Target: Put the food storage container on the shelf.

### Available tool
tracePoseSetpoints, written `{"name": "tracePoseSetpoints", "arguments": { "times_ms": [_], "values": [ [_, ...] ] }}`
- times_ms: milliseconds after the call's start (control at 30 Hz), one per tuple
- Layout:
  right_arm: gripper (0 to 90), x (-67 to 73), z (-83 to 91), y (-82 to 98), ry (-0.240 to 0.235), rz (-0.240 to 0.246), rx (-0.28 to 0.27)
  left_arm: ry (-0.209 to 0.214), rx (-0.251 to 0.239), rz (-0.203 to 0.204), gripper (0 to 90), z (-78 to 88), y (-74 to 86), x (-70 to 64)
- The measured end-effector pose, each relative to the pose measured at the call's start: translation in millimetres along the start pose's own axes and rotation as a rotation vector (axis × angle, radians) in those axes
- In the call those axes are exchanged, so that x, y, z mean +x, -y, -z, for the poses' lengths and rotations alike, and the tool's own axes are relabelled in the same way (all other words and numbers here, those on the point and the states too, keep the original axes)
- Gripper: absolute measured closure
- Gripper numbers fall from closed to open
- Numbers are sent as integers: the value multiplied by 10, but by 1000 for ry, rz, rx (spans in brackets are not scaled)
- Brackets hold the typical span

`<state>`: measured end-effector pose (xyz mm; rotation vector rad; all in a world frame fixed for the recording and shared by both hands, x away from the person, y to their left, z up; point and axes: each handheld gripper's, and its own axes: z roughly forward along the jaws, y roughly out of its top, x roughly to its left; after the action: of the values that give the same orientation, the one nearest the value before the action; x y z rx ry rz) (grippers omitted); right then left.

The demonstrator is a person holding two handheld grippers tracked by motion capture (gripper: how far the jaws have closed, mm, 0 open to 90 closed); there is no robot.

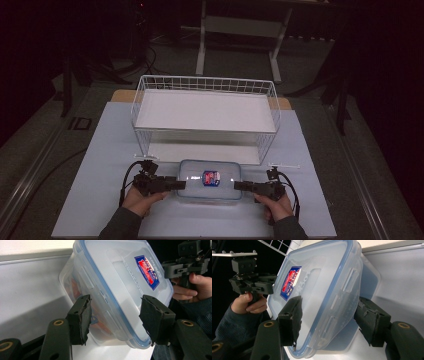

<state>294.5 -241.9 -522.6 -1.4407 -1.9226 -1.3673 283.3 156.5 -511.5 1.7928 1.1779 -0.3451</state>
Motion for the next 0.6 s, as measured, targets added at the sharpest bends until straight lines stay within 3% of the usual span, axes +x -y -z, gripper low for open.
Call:
{"name": "tracePoseSetpoints", "arguments": {
  "times_ms": [267,400,600],
  "values": [
    [405,-6,9,11,-10,3,3,23,4,30,383,-14,-5,60],
    [405,18,10,19,-9,31,5,53,-3,58,383,-14,-3,102],
    [412,48,20,31,-9,65,10,81,3,56,402,1,2,106]
  ]
}}
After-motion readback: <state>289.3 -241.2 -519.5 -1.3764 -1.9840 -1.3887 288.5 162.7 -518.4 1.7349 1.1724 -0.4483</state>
